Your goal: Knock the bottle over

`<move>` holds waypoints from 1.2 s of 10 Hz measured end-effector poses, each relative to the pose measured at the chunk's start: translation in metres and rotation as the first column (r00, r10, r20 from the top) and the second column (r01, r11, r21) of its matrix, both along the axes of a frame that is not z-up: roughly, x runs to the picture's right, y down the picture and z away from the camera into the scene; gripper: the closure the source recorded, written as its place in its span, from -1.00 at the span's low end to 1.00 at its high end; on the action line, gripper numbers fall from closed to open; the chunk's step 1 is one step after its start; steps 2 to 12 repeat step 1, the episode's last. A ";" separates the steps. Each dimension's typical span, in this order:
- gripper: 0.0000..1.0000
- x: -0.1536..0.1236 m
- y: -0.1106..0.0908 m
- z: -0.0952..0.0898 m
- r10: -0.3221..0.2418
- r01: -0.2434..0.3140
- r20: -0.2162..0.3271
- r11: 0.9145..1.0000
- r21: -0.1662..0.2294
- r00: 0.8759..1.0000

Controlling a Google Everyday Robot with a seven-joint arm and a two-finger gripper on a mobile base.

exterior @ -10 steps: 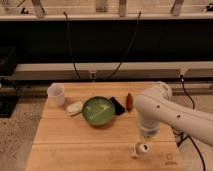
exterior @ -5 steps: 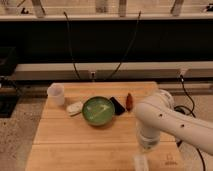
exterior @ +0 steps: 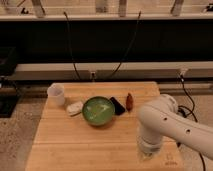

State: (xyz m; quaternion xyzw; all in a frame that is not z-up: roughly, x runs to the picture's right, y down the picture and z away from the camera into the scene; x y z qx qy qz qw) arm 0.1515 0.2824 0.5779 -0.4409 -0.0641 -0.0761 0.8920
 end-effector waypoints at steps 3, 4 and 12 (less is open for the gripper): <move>0.96 -0.006 0.000 0.004 -0.012 0.012 -0.005 1.000 0.007 1.000; 0.96 -0.006 0.000 0.004 -0.012 0.012 -0.005 1.000 0.007 1.000; 0.96 -0.006 0.000 0.004 -0.012 0.012 -0.005 1.000 0.007 1.000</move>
